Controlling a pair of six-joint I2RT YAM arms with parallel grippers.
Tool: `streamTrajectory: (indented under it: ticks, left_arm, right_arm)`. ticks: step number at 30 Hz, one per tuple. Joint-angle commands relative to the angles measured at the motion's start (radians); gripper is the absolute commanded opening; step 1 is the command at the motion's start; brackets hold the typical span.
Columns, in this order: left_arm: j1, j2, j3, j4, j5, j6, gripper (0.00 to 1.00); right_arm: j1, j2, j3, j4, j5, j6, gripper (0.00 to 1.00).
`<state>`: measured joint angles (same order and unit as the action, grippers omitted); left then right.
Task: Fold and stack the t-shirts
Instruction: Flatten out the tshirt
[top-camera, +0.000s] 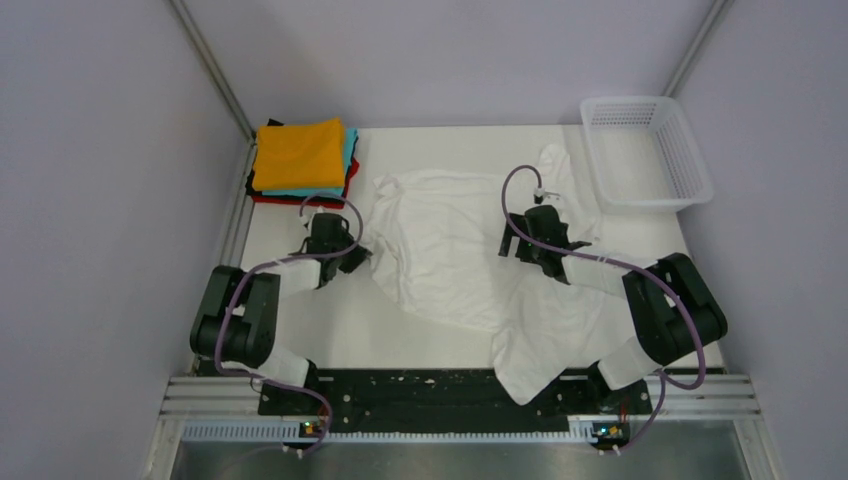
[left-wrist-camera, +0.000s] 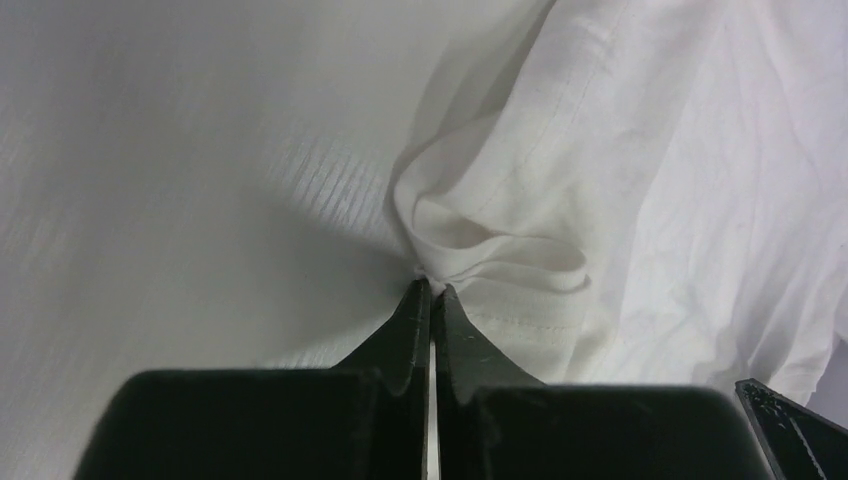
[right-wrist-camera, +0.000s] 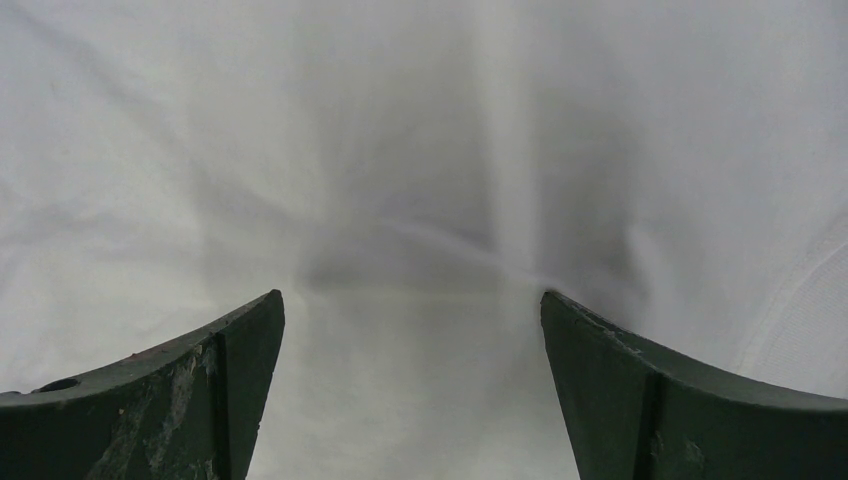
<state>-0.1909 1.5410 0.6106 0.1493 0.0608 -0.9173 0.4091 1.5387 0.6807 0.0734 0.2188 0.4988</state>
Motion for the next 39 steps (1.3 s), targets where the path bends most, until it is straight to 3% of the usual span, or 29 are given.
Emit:
streamTrajectory:
  ticks: [1,8,14,19,20,21,22,23,24,25,33,39]
  left_arm:
    - [-0.015,-0.110,-0.060,-0.084,-0.066,0.034,0.00]
    - [-0.022,-0.426,-0.051,-0.471,-0.365,0.015,0.00]
    - [-0.025,-0.710,-0.128,-0.613,-0.417,0.000,0.00]
    - [-0.025,-0.761,-0.211,-0.685,-0.425,-0.060,0.00]
    - [-0.025,-0.755,-0.223,-0.689,-0.442,-0.066,0.03]
    - [-0.025,-0.747,-0.221,-0.689,-0.453,-0.068,0.21]
    - [-0.025,-0.741,-0.204,-0.696,-0.461,-0.069,0.54]
    - [-0.025,-0.736,-0.182,-0.701,-0.461,-0.064,0.74]
    - [-0.025,-0.730,-0.154,-0.700,-0.451,-0.057,0.93]
    - [-0.025,-0.725,-0.128,-0.689,-0.433,-0.042,0.98]
    - [-0.025,-0.697,-0.016,-0.528,-0.226,0.071,0.99]
    - [-0.052,-0.612,-0.026,-0.383,-0.071,0.109,0.99]
  right_arm:
    - [-0.021,0.035,-0.040,-0.145,0.026,0.009,0.98]
    - [0.005,0.018,-0.044,-0.114,-0.015,-0.010,0.95]
    - [0.061,0.042,-0.035,-0.050,-0.031,-0.022,0.95]
    - [0.071,0.085,0.004,-0.070,-0.030,-0.019,0.95]
    - [0.072,0.090,0.009,-0.070,-0.029,-0.019,0.95]
    - [0.072,0.093,0.017,-0.084,-0.030,-0.017,0.96]
    - [0.072,0.092,0.025,-0.104,-0.030,-0.017,0.96]
    - [0.074,0.086,0.039,-0.119,-0.029,-0.017,0.95]
    - [0.076,0.077,0.049,-0.133,-0.024,-0.016,0.96]
    - [0.078,0.064,0.055,-0.145,-0.018,-0.014,0.96]
    - [0.080,-0.143,0.086,-0.308,0.087,0.035,0.99]
    - [0.082,-0.407,-0.009,-0.497,0.156,0.194,0.99]
